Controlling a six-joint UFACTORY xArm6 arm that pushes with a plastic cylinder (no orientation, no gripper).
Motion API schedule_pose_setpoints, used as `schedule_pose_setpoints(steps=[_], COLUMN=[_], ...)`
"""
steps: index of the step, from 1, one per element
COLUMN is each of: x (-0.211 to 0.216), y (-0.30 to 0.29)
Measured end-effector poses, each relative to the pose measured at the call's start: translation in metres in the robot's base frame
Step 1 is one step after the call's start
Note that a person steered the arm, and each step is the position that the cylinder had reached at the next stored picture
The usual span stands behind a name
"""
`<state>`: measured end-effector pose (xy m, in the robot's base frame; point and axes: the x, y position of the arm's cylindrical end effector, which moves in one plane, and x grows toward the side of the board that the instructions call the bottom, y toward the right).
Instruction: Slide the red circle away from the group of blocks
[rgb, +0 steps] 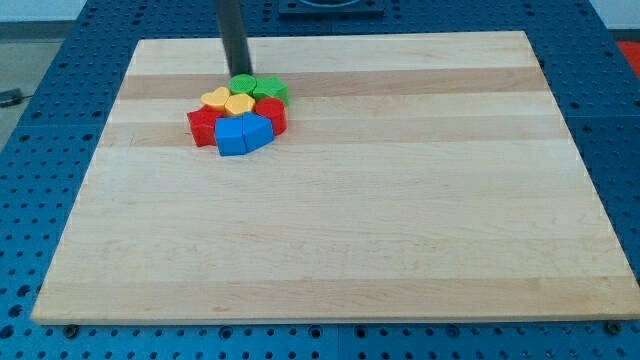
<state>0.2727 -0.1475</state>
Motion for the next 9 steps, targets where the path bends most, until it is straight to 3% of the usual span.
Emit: schedule_pose_setpoints(steps=[3,5,9], x=[0.046,0.086,0.090], y=[-0.065,-0.048,0.020])
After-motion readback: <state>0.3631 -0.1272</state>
